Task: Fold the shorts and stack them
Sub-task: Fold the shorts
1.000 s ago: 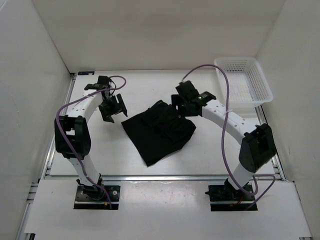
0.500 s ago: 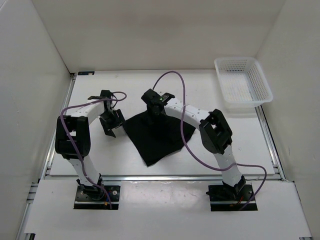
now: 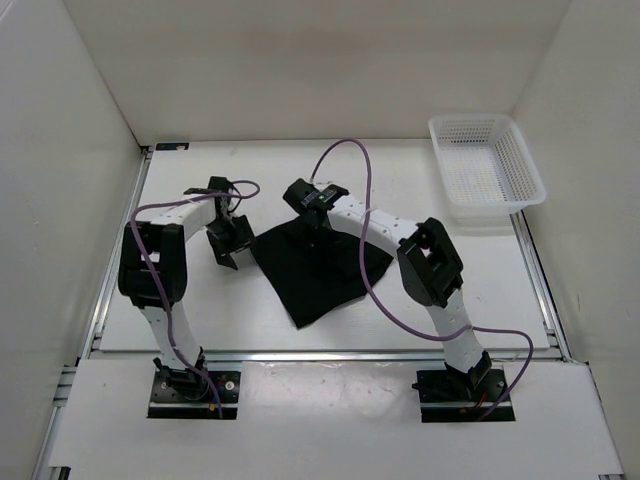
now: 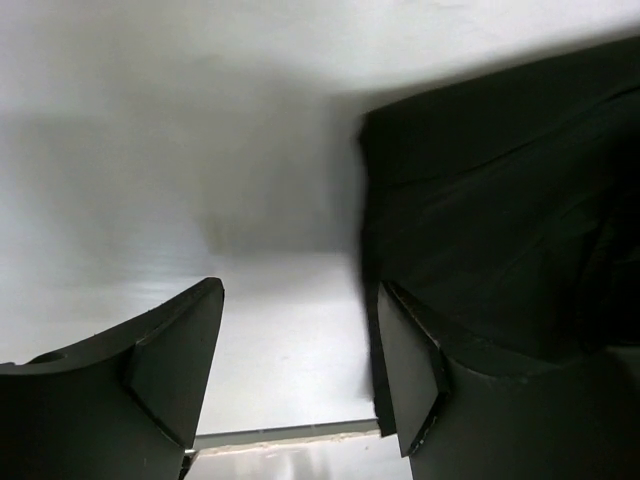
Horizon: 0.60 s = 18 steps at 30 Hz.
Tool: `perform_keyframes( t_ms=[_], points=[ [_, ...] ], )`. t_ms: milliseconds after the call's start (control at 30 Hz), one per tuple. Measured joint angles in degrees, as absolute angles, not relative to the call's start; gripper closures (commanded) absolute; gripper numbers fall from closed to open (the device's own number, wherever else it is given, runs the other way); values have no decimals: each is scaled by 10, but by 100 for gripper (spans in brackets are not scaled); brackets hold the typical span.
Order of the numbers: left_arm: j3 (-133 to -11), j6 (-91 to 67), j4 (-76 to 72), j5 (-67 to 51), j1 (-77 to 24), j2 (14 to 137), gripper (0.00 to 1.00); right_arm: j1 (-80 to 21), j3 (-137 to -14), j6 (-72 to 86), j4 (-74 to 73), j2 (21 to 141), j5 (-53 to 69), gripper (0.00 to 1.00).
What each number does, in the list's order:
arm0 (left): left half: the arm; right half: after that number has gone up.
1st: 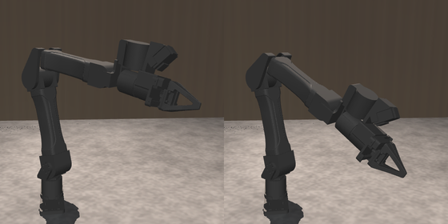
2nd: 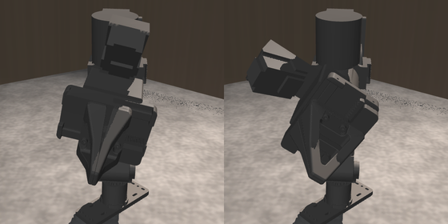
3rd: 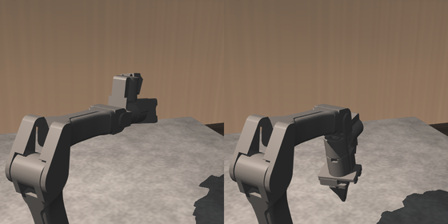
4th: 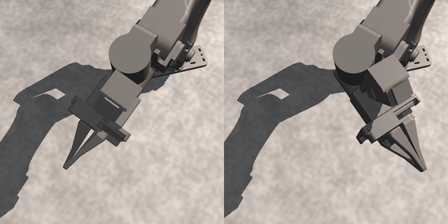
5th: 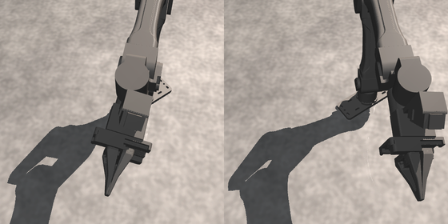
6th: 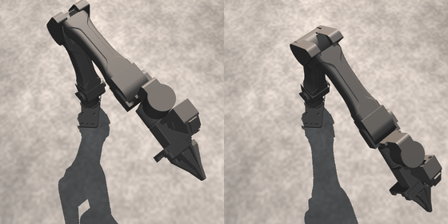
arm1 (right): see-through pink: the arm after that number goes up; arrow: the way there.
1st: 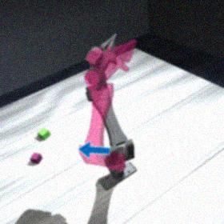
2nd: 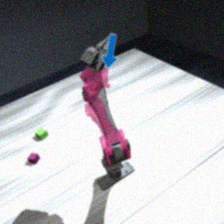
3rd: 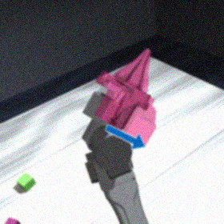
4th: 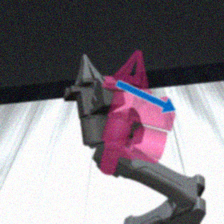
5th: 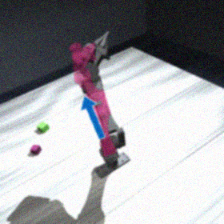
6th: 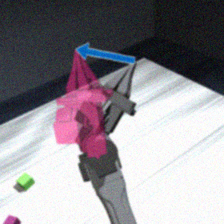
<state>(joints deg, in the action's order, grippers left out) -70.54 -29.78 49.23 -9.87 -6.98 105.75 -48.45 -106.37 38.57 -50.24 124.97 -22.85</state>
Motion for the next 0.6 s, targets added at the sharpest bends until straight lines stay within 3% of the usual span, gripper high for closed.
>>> perform_keyframes(
  t_ms=[267, 600],
  points=[
    [-780, -298, 493, -110, -111, 1132, 29, -484, -1100, 364, -519, 1235, -241, 100],
    [-791, -295, 499, -123, -110, 1143, 30, -480, -1272, 309, -531, 1258, -246, 100]
  ],
)
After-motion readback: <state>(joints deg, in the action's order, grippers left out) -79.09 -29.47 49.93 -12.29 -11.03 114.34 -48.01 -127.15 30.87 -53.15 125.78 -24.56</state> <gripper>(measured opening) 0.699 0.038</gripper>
